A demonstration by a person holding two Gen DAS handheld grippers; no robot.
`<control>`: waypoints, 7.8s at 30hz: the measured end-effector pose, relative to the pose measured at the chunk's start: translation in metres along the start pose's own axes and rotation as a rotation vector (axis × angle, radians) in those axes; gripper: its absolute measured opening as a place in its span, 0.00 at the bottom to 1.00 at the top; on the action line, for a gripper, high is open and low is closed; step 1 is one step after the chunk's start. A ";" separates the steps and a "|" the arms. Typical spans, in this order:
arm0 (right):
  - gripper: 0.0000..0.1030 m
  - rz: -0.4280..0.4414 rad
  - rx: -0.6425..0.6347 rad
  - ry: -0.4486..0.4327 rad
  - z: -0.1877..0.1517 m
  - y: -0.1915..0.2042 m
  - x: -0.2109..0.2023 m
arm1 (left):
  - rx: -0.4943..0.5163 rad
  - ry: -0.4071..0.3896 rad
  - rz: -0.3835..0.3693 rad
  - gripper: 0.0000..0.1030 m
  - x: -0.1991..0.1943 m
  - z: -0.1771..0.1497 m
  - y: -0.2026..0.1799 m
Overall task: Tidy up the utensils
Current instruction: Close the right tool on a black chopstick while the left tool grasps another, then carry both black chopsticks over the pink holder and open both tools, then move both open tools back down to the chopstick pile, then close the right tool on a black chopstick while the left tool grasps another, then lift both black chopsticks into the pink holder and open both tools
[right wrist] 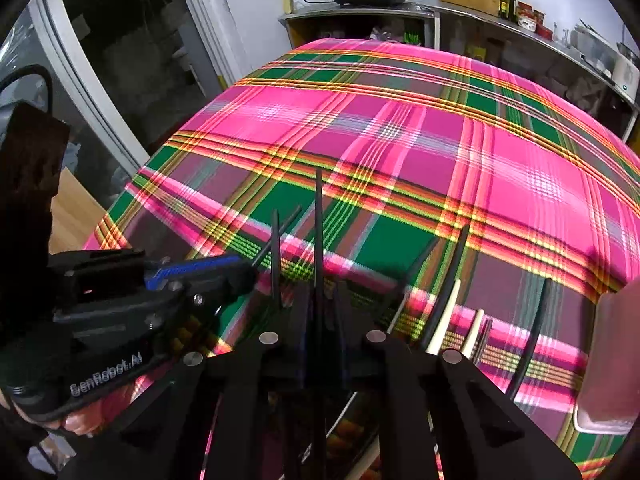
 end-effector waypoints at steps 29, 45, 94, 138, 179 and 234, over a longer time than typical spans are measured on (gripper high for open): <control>0.05 -0.010 0.040 -0.102 0.015 -0.008 -0.045 | 0.092 -0.104 0.088 0.04 -0.057 0.017 0.001; 0.05 -0.052 0.093 -0.284 0.003 -0.013 -0.146 | 0.163 -0.268 0.012 0.04 -0.159 0.027 -0.044; 0.05 -0.252 0.406 -0.485 -0.018 -0.169 -0.264 | 0.229 -0.237 -0.320 0.04 -0.069 0.133 -0.251; 0.19 -0.149 0.298 -0.447 -0.092 -0.054 -0.248 | 0.041 -0.264 -0.128 0.14 -0.136 0.005 -0.070; 0.19 -0.121 0.366 -0.142 -0.078 -0.067 -0.082 | -0.100 -0.009 0.002 0.13 0.006 0.001 -0.017; 0.05 -0.169 0.321 -0.379 -0.056 -0.035 -0.209 | 0.135 -0.201 -0.077 0.04 -0.151 0.022 -0.066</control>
Point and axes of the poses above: each gripper's, at about its wrist camera, not at the fingertips, and x roughly the way its jaws point, y to its left, z to its top, the point moved 1 cm from there along x, roughly the way its jaws point, and after that the axes turned 2 degrees about -z, right-handed, at the moved point
